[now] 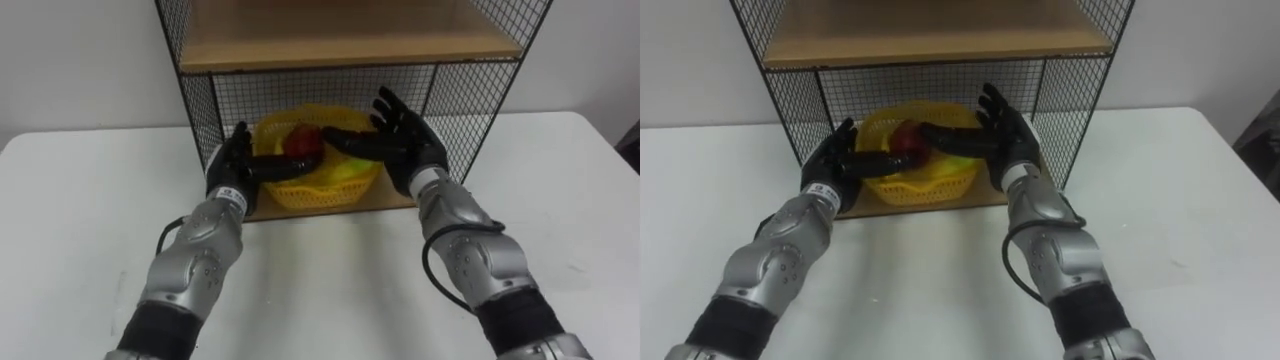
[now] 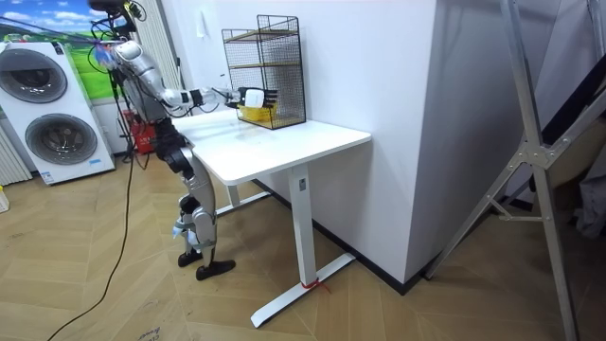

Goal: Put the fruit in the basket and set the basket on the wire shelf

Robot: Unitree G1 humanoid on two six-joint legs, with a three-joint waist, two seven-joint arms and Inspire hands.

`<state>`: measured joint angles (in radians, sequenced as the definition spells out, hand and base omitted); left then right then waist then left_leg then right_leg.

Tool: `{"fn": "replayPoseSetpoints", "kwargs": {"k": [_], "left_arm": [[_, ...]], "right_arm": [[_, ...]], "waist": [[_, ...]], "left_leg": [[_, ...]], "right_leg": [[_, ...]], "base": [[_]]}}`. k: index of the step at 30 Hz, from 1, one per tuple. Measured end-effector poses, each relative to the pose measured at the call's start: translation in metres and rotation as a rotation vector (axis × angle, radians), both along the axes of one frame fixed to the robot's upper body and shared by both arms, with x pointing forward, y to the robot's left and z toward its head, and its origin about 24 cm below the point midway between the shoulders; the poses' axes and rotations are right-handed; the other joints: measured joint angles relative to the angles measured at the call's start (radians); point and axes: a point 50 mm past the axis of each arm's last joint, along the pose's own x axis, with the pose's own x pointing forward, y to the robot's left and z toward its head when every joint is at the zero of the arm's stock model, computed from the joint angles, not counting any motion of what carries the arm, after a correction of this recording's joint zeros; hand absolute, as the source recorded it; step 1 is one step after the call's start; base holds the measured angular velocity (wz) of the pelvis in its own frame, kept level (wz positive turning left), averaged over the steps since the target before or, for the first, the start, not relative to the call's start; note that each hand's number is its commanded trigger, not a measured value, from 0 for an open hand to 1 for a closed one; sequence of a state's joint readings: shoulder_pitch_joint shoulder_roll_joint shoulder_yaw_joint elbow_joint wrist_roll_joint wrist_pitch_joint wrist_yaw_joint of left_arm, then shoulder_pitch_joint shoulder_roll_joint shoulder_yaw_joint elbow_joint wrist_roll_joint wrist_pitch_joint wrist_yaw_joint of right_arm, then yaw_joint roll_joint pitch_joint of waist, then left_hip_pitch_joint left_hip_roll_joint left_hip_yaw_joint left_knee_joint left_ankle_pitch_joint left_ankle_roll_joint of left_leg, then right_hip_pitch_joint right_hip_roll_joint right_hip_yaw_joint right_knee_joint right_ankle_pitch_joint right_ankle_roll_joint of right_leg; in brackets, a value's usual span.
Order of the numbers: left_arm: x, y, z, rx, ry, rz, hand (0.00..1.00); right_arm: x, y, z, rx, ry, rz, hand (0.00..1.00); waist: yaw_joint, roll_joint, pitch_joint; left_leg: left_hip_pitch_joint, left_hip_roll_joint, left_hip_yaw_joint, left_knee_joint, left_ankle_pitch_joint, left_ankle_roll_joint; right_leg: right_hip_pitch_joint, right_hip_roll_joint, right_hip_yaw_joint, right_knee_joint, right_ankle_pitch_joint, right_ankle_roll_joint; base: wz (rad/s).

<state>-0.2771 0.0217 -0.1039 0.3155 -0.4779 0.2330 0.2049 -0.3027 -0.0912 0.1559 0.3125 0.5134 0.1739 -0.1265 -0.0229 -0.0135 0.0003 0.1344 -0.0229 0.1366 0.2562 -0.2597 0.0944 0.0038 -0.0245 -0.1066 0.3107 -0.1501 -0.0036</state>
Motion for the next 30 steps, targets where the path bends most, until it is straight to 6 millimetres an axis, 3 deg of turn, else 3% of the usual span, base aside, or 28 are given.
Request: {"fn": "replayPoseSetpoints", "kwargs": {"k": [10, 14, 18, 21, 30], "left_arm": [[-0.031, 0.011, 0.011, 0.015, -0.14, -0.004, 0.0], [-0.05, 0.017, 0.004, 0.026, -0.147, -0.018, 0.0], [-0.069, 0.027, -0.005, 0.04, -0.139, -0.037, 0.0], [-0.075, 0.033, -0.007, 0.038, -0.146, -0.033, 0.0], [-0.093, 0.036, 0.002, 0.029, -0.255, -0.067, 0.0]], "right_arm": [[-0.033, -0.016, 0.007, -0.079, -0.127, -0.002, 0.0], [-0.044, -0.028, 0.003, -0.207, -0.145, -0.03, 0.0], [-0.057, -0.031, 0.005, -0.205, -0.181, -0.02, 0.0], [-0.063, -0.031, 0.005, -0.194, -0.196, -0.003, 0.0], [-0.081, -0.037, 0.0, -0.187, -0.218, 0.017, 0.0]], "waist": [[0.001, -0.02, -0.0096], [0.0, -0.02, -0.0082], [0.003, -0.019, -0.007], [0.004, -0.022, -0.0009], [0.003, -0.015, 0.0016]], "left_leg": [[0.012, 0.004, -0.003, -0.034, 0.011, -0.008], [0.012, 0.007, -0.002, -0.043, 0.012, -0.01], [-0.002, 0.01, -0.002, -0.043, 0.011, -0.013], [-0.011, 0.01, -0.002, -0.046, 0.011, -0.013], [-0.028, 0.01, -0.001, -0.053, 0.011, -0.013]], "right_leg": [[0.017, 0.009, -0.01, -0.022, 0.007, -0.01], [0.013, 0.014, -0.007, -0.034, 0.008, -0.012], [-0.006, 0.019, -0.005, -0.035, 0.009, -0.013], [-0.014, 0.019, -0.006, -0.037, 0.009, -0.014], [-0.026, 0.025, -0.007, -0.037, 0.009, -0.014]], "base": [[0.0], [-0.01], [0.0], [0.0], [0.0]]}}
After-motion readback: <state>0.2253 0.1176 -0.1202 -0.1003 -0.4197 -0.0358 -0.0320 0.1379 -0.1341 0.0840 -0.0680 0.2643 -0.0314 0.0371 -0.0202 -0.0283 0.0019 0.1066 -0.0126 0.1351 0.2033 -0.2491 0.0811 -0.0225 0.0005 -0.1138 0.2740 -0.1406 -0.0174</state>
